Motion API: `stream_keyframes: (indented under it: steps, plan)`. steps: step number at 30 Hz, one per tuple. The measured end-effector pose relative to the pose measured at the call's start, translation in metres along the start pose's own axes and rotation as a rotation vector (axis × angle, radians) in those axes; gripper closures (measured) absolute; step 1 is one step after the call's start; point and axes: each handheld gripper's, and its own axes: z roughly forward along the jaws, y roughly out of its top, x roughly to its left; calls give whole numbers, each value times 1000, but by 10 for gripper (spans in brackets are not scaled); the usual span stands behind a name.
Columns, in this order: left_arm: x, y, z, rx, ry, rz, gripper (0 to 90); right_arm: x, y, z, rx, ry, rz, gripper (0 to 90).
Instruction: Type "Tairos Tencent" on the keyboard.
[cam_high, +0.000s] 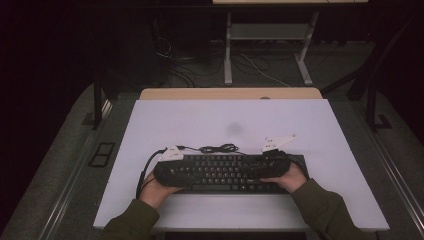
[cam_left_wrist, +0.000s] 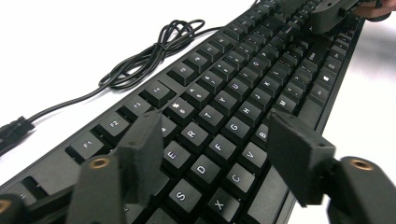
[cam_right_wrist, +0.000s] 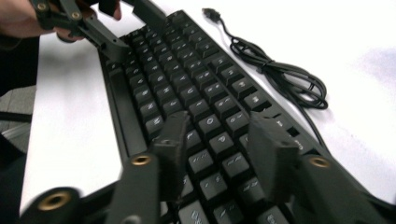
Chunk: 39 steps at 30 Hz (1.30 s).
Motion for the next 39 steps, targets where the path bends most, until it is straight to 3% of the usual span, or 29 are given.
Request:
stream_keyframes:
  steps: [12, 27, 39]
  plan:
    - [7, -1, -6, -9, 50, -27, 639, -3, 7, 14, -33, -23, 7, 393]
    - [11, 1, 0, 8, 66, -9, 886, -1, 16, 34, -47, -7, 14, 347]
    - [13, 0, 7, 33, 55, -15, 890, 0, 14, 37, -40, -4, 11, 332]
